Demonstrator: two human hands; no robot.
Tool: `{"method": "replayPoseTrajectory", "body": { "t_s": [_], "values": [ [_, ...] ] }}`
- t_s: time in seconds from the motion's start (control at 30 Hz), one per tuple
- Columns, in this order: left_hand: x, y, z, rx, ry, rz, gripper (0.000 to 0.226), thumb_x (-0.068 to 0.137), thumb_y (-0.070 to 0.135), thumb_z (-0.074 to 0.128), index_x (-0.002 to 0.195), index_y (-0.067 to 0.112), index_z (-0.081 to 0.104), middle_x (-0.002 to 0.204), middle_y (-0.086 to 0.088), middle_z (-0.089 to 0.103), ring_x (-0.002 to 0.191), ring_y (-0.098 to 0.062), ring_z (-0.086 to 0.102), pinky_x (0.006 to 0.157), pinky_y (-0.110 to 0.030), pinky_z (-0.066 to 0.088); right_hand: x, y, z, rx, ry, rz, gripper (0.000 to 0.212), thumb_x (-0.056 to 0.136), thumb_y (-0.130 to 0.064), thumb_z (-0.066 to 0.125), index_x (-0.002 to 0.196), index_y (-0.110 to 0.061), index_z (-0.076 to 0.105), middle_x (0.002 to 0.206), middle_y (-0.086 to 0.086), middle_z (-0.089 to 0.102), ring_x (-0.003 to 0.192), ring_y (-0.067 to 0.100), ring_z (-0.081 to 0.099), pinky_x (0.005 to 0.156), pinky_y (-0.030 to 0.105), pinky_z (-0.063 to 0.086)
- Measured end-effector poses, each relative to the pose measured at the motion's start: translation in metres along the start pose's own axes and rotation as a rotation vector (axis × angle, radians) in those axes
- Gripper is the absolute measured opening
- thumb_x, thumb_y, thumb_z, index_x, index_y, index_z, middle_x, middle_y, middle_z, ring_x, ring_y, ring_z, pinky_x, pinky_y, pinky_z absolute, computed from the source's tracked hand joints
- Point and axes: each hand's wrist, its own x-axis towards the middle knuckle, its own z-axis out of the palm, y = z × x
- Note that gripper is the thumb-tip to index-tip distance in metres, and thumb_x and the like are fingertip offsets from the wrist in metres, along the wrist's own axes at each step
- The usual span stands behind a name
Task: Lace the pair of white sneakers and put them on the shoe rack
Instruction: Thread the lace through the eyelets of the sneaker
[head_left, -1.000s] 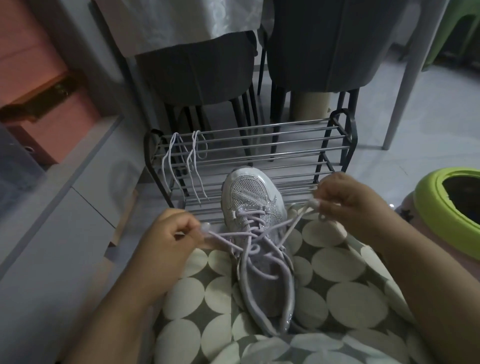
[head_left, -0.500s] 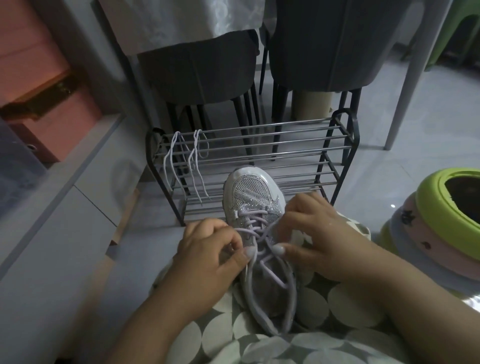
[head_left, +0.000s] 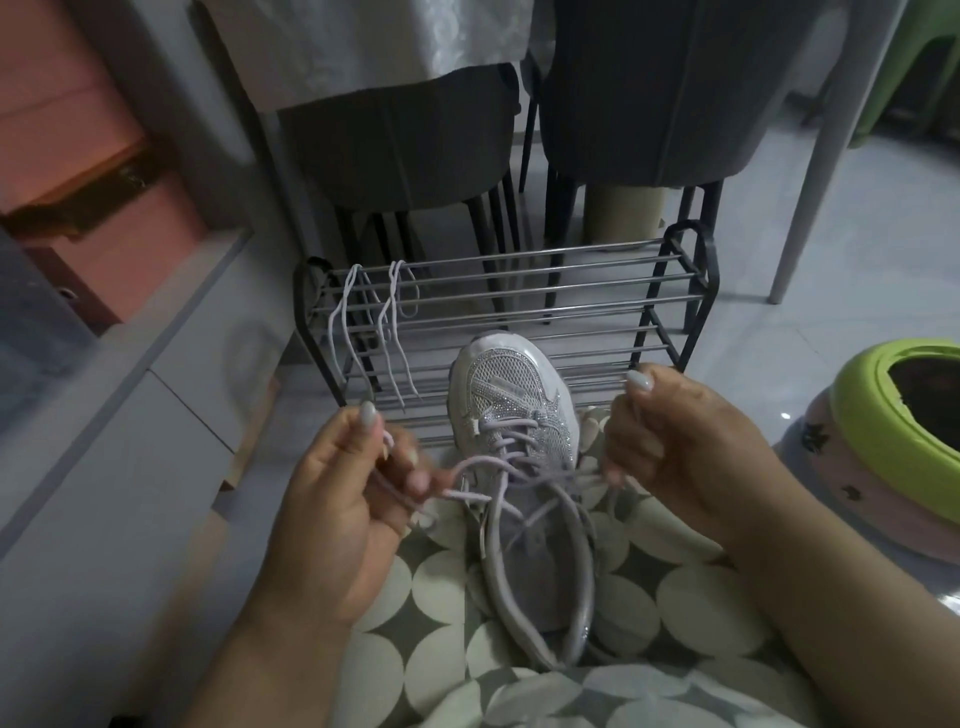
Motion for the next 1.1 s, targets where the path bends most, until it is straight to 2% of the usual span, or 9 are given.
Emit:
{"method": "replayPoseTrajectory", "body": {
  "t_s": [0.07,0.13,0.3,0.37,0.53,0.7,0.8,0.97,1.1],
  "values": [
    [0.003,0.006,-0.007,0.017,0.024,0.032,0.029,0.093,0.023,0.041,0.066,0.014,0.043,0.053,-0.001,0.041,0.039,-0.008,0.034,0.039,-0.019,0.035,0.000,-0.006,0.000,-0.145,0.099,-0.017,0.038,0.079,-0.034,0.067,0.060,-0.016,0.040,0.048,-0.002,0.031,0.040,0.012,0.027,0.042,0.021,0.031],
    [0.005,0.009,-0.015,0.164,0.017,0.063,0.030,0.093,0.027,0.044,0.066,0.014,0.042,0.052,-0.001,0.039,0.037,-0.006,0.028,0.036,-0.016,0.026,-0.001,-0.011,-0.004,-0.392,0.211,-0.054,0.041,0.085,-0.037,0.064,0.058,-0.018,0.039,0.048,-0.004,0.031,0.041,0.011,0.025,0.041,0.022,0.024],
    [-0.003,-0.007,-0.013,1.163,-0.222,0.092,0.022,0.086,0.045,0.061,0.075,0.027,0.056,0.063,0.008,0.058,0.054,-0.002,0.050,0.057,-0.020,0.045,-0.010,0.003,0.002,-1.410,0.004,-0.155,0.030,0.080,-0.060,0.052,0.078,-0.030,0.048,0.064,-0.009,0.052,0.058,0.009,0.049,0.052,0.027,0.043],
    [-0.006,-0.011,-0.010,1.305,-0.286,0.096,0.021,0.083,0.052,0.058,0.079,0.032,0.058,0.065,0.012,0.060,0.058,-0.001,0.053,0.059,-0.021,0.045,-0.011,0.004,0.005,-1.613,-0.071,-0.197,0.037,0.082,-0.066,0.044,0.081,-0.030,0.052,0.071,-0.015,0.051,0.068,0.008,0.051,0.053,0.026,0.044],
    [-0.002,-0.017,-0.010,1.410,-0.265,0.102,0.047,0.070,0.075,0.048,0.079,0.029,0.052,0.065,0.009,0.060,0.061,-0.006,0.056,0.065,-0.037,0.054,-0.006,0.008,0.003,-1.559,-0.156,-0.194,0.049,0.078,-0.071,0.046,0.070,-0.024,0.059,0.074,-0.014,0.049,0.069,0.007,0.052,0.058,0.022,0.043],
    [0.002,-0.027,-0.010,1.316,-0.260,0.096,0.053,0.066,0.075,0.055,0.076,0.024,0.048,0.058,0.006,0.054,0.055,-0.010,0.047,0.057,-0.039,0.049,-0.007,0.013,0.007,-1.342,-0.097,-0.079,0.051,0.075,-0.063,0.063,0.067,-0.014,0.053,0.062,-0.007,0.048,0.059,0.004,0.045,0.052,0.014,0.033],
    [0.003,-0.029,-0.013,1.237,-0.223,0.092,0.051,0.065,0.072,0.058,0.077,0.024,0.048,0.057,0.008,0.050,0.054,-0.009,0.044,0.055,-0.035,0.046,-0.009,0.011,0.005,-1.307,-0.029,-0.064,0.043,0.068,-0.059,0.071,0.077,-0.024,0.050,0.073,-0.013,0.053,0.061,0.003,0.045,0.053,0.015,0.036],
    [0.002,-0.027,-0.015,1.175,-0.231,0.093,0.049,0.064,0.070,0.060,0.080,0.025,0.051,0.057,0.008,0.047,0.053,-0.009,0.042,0.057,-0.033,0.042,-0.009,0.006,0.004,-1.509,-0.091,-0.295,0.041,0.067,-0.065,0.066,0.079,-0.030,0.048,0.076,-0.019,0.049,0.070,0.000,0.045,0.053,0.013,0.034],
    [0.003,-0.026,-0.013,1.149,-0.266,0.068,0.048,0.064,0.069,0.061,0.082,0.025,0.056,0.054,0.007,0.048,0.052,-0.012,0.044,0.057,-0.036,0.044,-0.010,0.005,0.005,-1.666,-0.172,-0.362,0.037,0.077,-0.066,0.053,0.078,-0.030,0.056,0.071,-0.015,0.051,0.068,0.002,0.043,0.053,0.027,0.044]
  ]
}}
